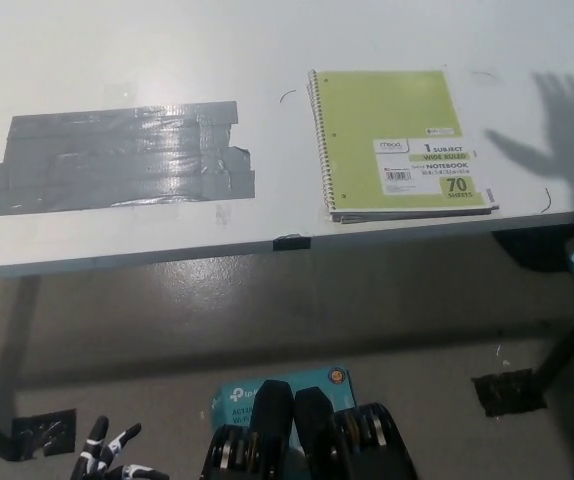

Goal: The robot uses its right hand to align two notebooks stacked together until they are fully overlapped

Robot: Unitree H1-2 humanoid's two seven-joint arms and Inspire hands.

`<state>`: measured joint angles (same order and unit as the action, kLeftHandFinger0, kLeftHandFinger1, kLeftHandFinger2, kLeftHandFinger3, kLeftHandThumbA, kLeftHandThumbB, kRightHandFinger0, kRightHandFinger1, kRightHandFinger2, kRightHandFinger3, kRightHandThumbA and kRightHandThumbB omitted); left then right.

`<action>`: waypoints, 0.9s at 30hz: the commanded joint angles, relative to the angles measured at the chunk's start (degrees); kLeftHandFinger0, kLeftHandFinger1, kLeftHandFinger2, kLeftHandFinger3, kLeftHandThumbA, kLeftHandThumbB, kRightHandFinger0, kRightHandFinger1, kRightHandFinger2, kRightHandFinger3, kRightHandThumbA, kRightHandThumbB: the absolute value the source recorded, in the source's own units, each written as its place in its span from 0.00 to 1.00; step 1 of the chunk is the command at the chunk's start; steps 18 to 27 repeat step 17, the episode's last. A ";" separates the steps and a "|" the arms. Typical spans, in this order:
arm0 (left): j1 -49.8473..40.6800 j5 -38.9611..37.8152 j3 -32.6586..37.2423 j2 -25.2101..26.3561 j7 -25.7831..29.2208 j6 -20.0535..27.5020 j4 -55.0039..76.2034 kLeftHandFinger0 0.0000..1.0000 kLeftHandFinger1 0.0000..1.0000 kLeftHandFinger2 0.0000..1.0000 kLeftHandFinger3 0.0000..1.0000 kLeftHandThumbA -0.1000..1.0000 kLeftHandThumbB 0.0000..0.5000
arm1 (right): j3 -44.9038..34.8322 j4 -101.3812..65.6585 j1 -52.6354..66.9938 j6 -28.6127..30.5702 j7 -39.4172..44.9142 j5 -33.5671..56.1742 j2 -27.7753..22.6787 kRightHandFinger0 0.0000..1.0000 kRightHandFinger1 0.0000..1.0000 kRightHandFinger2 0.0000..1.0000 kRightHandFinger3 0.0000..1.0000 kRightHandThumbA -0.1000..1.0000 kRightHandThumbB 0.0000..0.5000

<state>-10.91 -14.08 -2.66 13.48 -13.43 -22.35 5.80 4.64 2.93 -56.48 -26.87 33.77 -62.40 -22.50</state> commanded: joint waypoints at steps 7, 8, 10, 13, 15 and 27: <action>-1.44 -0.18 -1.89 1.75 -0.27 1.91 2.88 0.24 0.37 0.49 1.00 1.00 1.00 | -28.41 -33.74 38.94 2.48 -0.76 24.52 -7.76 1.00 1.00 1.00 1.00 1.00 0.76; -1.30 -0.23 -1.97 1.68 -0.25 1.83 2.93 0.26 0.38 0.49 1.00 1.00 1.00 | -30.60 -33.89 40.95 3.37 -2.18 26.73 -6.48 1.00 1.00 1.00 1.00 1.00 0.68; -1.40 -0.34 -2.47 2.04 -0.43 1.84 3.01 0.27 0.38 0.49 1.00 1.00 1.00 | -33.22 -34.15 45.25 5.02 -4.15 29.49 -4.43 1.00 1.00 1.00 1.00 1.00 0.60; -1.68 -0.51 -2.75 1.95 -0.59 1.86 3.46 0.33 0.41 0.52 1.00 1.00 1.00 | -37.00 -32.08 54.48 11.19 -8.61 35.48 0.30 1.00 1.00 1.00 1.00 1.00 0.33; -1.63 -0.11 -2.53 2.18 -0.70 1.82 3.17 0.42 0.44 0.51 1.00 1.00 1.00 | -36.21 -26.28 62.27 20.72 -13.68 36.21 2.77 1.00 1.00 1.00 1.00 1.00 0.20; -1.60 -0.12 -2.54 2.19 -0.69 1.67 3.21 0.43 0.45 0.51 1.00 1.00 1.00 | -36.02 -25.00 63.82 22.27 -14.73 36.21 3.49 1.00 1.00 1.00 1.00 1.00 0.21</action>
